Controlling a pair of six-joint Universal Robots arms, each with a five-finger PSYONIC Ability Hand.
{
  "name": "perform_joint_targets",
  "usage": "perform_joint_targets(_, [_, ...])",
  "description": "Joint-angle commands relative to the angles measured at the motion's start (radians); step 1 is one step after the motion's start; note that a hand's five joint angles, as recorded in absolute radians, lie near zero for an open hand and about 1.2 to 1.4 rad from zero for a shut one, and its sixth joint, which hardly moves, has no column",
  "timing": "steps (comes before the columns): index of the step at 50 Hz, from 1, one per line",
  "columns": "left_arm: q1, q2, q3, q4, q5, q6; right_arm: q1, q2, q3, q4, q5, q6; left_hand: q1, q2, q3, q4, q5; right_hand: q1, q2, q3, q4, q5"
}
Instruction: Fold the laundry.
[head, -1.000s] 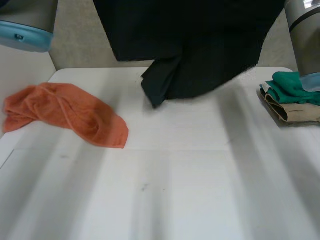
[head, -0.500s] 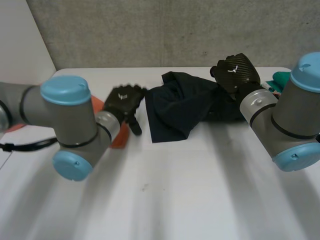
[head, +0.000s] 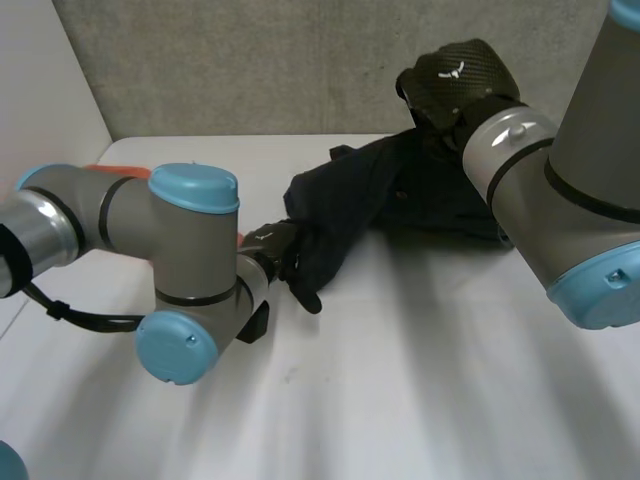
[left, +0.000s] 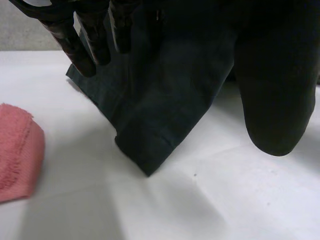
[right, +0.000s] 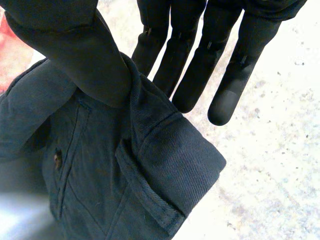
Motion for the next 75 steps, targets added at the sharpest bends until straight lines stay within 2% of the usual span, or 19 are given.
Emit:
perform_joint_targets(1, [-0.016, -0.015, 0.065, -0.041, -0.024, -0.068, 0.058, -0.018, -0.052, 0.061, 0.035, 0.006, -0.018, -0.029, -0.033, -0.028, -0.049, 0.295, 0.224, 0.208, 0.203, 0.208])
perform_joint_targets(8, [-0.040, -0.010, 0.099, -0.035, -0.078, -0.146, 0.123, -0.053, -0.052, 0.075, 0.084, 0.009, -0.018, -0.029, -0.033, -0.028, -0.049, 0.295, 0.224, 0.208, 0.203, 0.208])
perform_joint_targets(11, [-0.045, -0.021, 0.113, -0.035, -0.116, -0.165, 0.144, -0.070, -0.055, 0.088, 0.102, 0.012, 0.082, 0.072, 0.067, 0.072, 0.052, 0.295, 0.224, 0.208, 0.203, 0.208])
perform_joint_targets(19, [-0.097, -0.052, 0.128, -0.012, -0.172, -0.191, 0.173, -0.101, -0.055, 0.096, 0.113, 0.048, 0.121, 0.110, 0.106, 0.111, 0.090, 0.295, 0.224, 0.208, 0.203, 0.208])
perform_joint_targets(32, [-0.111, 0.006, 0.084, 0.094, -0.239, -0.231, 0.213, -0.157, -0.016, 0.156, 0.121, 0.137, 0.161, 0.151, 0.147, 0.152, 0.131, 0.295, 0.224, 0.208, 0.203, 0.208])
perform_joint_targets(39, [-0.126, 0.017, 0.085, 0.117, -0.218, -0.264, 0.199, -0.174, -0.002, 0.162, 0.121, 0.197, 0.481, 0.471, 0.466, 0.471, 0.451, 0.295, 0.224, 0.208, 0.203, 0.208])
perform_joint_targets(43, [-0.129, 0.013, 0.085, 0.122, -0.216, -0.269, 0.179, -0.179, -0.005, 0.165, 0.118, 0.234, 0.894, 0.884, 0.880, 0.885, 0.864, 0.295, 0.224, 0.208, 0.203, 0.208])
perform_joint_targets(44, [-0.128, 0.011, 0.085, 0.123, -0.222, -0.267, 0.164, -0.183, -0.005, 0.168, 0.116, 0.242, 1.180, 1.170, 1.166, 1.171, 1.150, 0.295, 0.224, 0.208, 0.203, 0.208])
perform_joint_targets(49, [-0.070, 0.035, 0.081, 0.120, -0.245, -0.238, 0.097, -0.191, 0.004, 0.170, 0.102, 0.240, 1.204, 1.193, 1.189, 1.194, 1.173, 0.295, 0.224, 0.208, 0.203, 0.208])
perform_joint_targets(54, [0.045, 0.189, 0.006, 0.109, -0.201, -0.032, -0.007, -0.183, 0.027, 0.161, 0.075, 0.193, 1.204, 1.193, 1.189, 1.194, 1.173, 0.295, 0.224, 0.208, 0.203, 0.208])
perform_joint_targets(55, [0.087, 0.271, -0.032, 0.108, -0.151, 0.087, -0.055, -0.180, 0.033, 0.165, 0.059, 0.158, 1.204, 1.193, 1.189, 1.194, 1.173, 0.295, 0.224, 0.208, 0.203, 0.208])
perform_joint_targets(58, [0.145, 0.405, -0.086, 0.100, -0.029, 0.292, -0.124, -0.167, 0.049, 0.168, 0.039, 0.105, 1.204, 1.193, 1.189, 1.194, 1.173, 0.295, 0.224, 0.208, 0.203, 0.208])
perform_joint_targets(59, [0.176, 0.489, -0.114, 0.087, 0.056, 0.417, -0.143, -0.162, 0.056, 0.168, 0.032, 0.087, 1.204, 1.193, 1.189, 1.194, 1.173, 0.295, 0.224, 0.208, 0.203, 0.208])
perform_joint_targets(60, [0.188, 0.532, -0.128, 0.074, 0.096, 0.476, -0.175, -0.153, 0.070, 0.168, 0.013, 0.053, 1.204, 1.193, 1.189, 1.194, 1.173, 0.295, 0.224, 0.208, 0.203, 0.208])
perform_joint_targets(61, [0.206, 0.598, -0.149, 0.030, 0.170, 0.586, -0.198, -0.142, 0.085, 0.171, -0.006, 0.020, 1.204, 1.193, 1.189, 1.194, 1.173, 0.295, 0.224, 0.208, 0.203, 0.208])
perform_joint_targets(63, [0.228, 0.669, -0.163, -0.048, 0.239, 0.707, -0.215, -0.130, 0.105, 0.184, -0.039, -0.017, 1.204, 1.193, 1.189, 1.194, 1.173, 0.295, 0.224, 0.208, 0.203, 0.208])
perform_joint_targets(67, [0.260, 0.662, -0.145, -0.156, 0.255, 0.832, -0.224, -0.093, 0.141, 0.216, -0.114, -0.082, 1.204, 1.193, 1.189, 1.194, 1.173, 0.295, 0.224, 0.208, 0.203, 0.208])
perform_joint_targets(70, [0.248, 0.603, -0.125, -0.199, 0.247, 0.861, -0.222, -0.061, 0.144, 0.223, -0.132, -0.102, 1.204, 1.193, 1.189, 1.194, 1.173, 0.295, 0.224, 0.208, 0.203, 0.208])
perform_joint_targets(75, [0.181, 0.378, -0.019, -0.228, 0.195, 0.897, -0.218, 0.040, 0.112, 0.217, -0.119, -0.123, 1.204, 1.193, 1.189, 1.194, 1.173, 0.295, 0.224, 0.208, 0.203, 0.208])
